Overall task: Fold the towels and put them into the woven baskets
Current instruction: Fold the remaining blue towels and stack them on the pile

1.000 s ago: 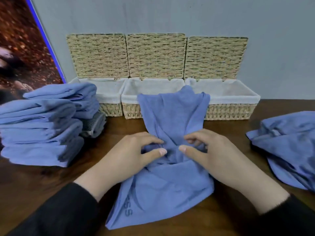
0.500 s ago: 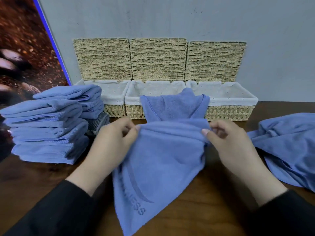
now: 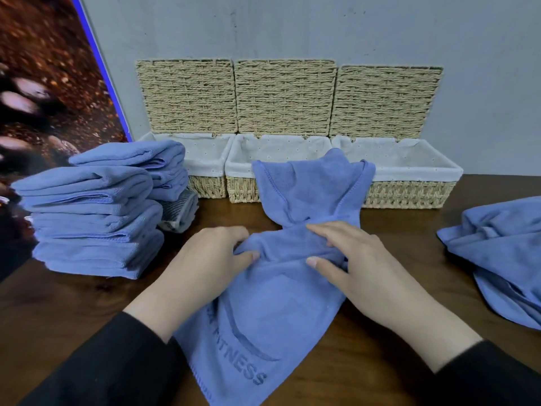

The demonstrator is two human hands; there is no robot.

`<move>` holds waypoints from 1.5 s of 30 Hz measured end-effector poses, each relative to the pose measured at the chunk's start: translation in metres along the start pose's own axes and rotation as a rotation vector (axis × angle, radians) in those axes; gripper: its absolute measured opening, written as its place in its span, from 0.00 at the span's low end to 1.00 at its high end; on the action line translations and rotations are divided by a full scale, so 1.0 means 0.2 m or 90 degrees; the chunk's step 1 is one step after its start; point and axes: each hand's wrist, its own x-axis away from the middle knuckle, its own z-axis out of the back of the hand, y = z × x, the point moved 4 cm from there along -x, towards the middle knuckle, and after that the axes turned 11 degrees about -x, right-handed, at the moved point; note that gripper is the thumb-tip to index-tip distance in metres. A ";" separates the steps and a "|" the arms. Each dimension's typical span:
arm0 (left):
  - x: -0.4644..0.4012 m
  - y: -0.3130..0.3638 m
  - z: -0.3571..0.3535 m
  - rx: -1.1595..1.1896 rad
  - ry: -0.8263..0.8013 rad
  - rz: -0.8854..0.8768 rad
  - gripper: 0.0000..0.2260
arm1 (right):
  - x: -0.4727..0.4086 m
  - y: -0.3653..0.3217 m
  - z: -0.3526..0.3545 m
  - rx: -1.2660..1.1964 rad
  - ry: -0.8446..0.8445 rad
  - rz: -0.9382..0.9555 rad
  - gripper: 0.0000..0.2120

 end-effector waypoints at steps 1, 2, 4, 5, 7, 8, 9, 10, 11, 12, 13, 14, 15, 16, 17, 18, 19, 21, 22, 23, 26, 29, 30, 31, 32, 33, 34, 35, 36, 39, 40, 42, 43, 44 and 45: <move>0.01 0.03 0.03 0.081 0.045 -0.026 0.13 | 0.00 -0.01 0.01 -0.003 0.015 0.003 0.27; 0.04 0.07 0.06 0.181 0.074 -0.065 0.10 | 0.00 -0.03 0.02 -0.017 0.020 0.008 0.29; 0.09 0.18 0.08 0.344 0.055 -0.140 0.02 | 0.00 -0.06 0.02 -0.048 0.011 0.016 0.30; 0.11 0.22 0.08 0.382 0.037 -0.159 0.04 | 0.00 -0.07 0.02 -0.058 0.003 0.031 0.28; 0.12 0.25 0.05 0.372 0.004 -0.157 0.11 | 0.00 -0.09 0.01 -0.050 0.018 0.059 0.14; 0.12 0.25 0.04 0.341 -0.020 -0.141 0.13 | 0.00 -0.08 0.03 -0.055 0.049 0.056 0.11; 0.11 0.23 0.01 0.291 -0.045 -0.122 0.12 | 0.00 -0.06 0.05 -0.073 0.091 0.049 0.10; 0.10 0.19 -0.01 0.222 -0.066 -0.103 0.10 | 0.01 -0.06 0.09 -0.096 0.131 0.029 0.08; 0.09 0.16 -0.02 0.156 -0.080 -0.085 0.12 | 0.01 -0.04 0.13 -0.114 0.165 0.009 0.06; 0.08 0.13 -0.03 0.118 -0.083 -0.068 0.15 | 0.01 -0.03 0.16 -0.113 0.187 -0.012 0.04; 0.07 0.11 -0.03 0.125 -0.065 -0.059 0.16 | 0.01 0.00 0.19 -0.089 0.186 -0.030 0.02; 0.06 0.10 -0.02 0.159 -0.031 -0.058 0.15 | 0.01 0.03 0.21 -0.043 0.158 -0.055 0.05; 0.07 0.11 0.01 0.212 0.008 -0.062 0.12 | 0.01 0.05 0.22 0.010 0.107 -0.070 0.08; 0.08 0.12 0.04 0.263 0.039 -0.070 0.09 | 0.02 0.05 0.21 0.049 0.050 -0.066 0.11; 0.09 0.14 0.07 0.303 0.052 -0.089 0.07 | 0.03 0.04 0.20 0.056 0.001 -0.034 0.16; 0.10 0.17 0.08 0.320 0.051 -0.115 0.08 | 0.04 0.00 0.18 0.033 -0.037 0.010 0.23; 0.12 0.20 0.08 0.323 0.046 -0.146 0.10 | 0.05 -0.04 0.17 -0.007 -0.060 0.042 0.30; 0.14 0.25 0.07 0.356 0.039 -0.182 0.15 | 0.06 -0.10 0.13 -0.069 -0.066 0.057 0.32; 0.15 0.26 0.07 0.390 0.043 -0.180 0.17 | 0.06 -0.12 0.10 -0.090 -0.074 0.041 0.27; 0.16 0.27 0.06 0.426 0.056 -0.173 0.18 | 0.06 -0.12 0.08 -0.106 -0.076 0.029 0.19; 0.15 0.26 0.07 0.571 0.099 -0.140 0.18 | 0.07 -0.11 0.05 -0.162 -0.064 0.037 0.11; 0.12 0.22 0.03 0.619 0.050 -0.063 0.15 | 0.07 -0.09 0.10 -0.183 -0.015 0.047 0.15; 0.11 0.21 0.02 0.612 0.031 -0.043 0.09 | 0.07 -0.09 0.12 -0.200 -0.005 0.040 0.12; 0.11 0.21 0.01 0.604 0.020 -0.036 0.07 | 0.06 -0.07 0.12 -0.209 -0.011 0.029 0.09; 0.11 0.21 0.00 0.594 0.028 -0.044 0.08 | 0.06 -0.08 0.12 -0.210 -0.040 0.017 0.09; 0.12 0.22 0.01 0.571 0.046 -0.058 0.09 | 0.07 -0.08 0.12 -0.215 -0.075 0.011 0.11; 0.13 0.24 0.03 0.538 0.068 -0.075 0.09 | 0.08 -0.09 0.11 -0.248 -0.111 0.006 0.12; 0.14 0.26 0.05 0.494 0.078 -0.098 0.10 | 0.08 -0.11 0.10 -0.319 -0.133 -0.008 0.13; 0.16 0.28 0.06 0.445 0.083 -0.121 0.11 | 0.08 -0.12 0.10 -0.389 -0.149 -0.027 0.15; 0.19 0.33 0.06 0.345 0.076 -0.161 0.15 | 0.08 -0.12 0.08 -0.392 -0.107 -0.042 0.13; 0.18 0.33 0.04 0.357 0.060 -0.151 0.15 | 0.07 -0.12 0.08 -0.344 -0.079 -0.032 0.09; 0.16 0.31 0.00 0.395 0.001 -0.126 0.16 | 0.06 -0.10 0.09 -0.285 -0.004 -0.002 0.15; 0.15 0.30 -0.01 0.404 -0.041 -0.127 0.14 | 0.06 -0.09 0.10 -0.290 0.041 0.006 0.17; 0.15 0.30 -0.03 0.393 -0.079 -0.138 0.11 | 0.06 -0.07 0.12 -0.304 0.091 0.006 0.17; 0.15 0.30 -0.04 0.366 -0.114 -0.148 0.06 | 0.06 -0.05 0.14 -0.324 0.146 0.001 0.15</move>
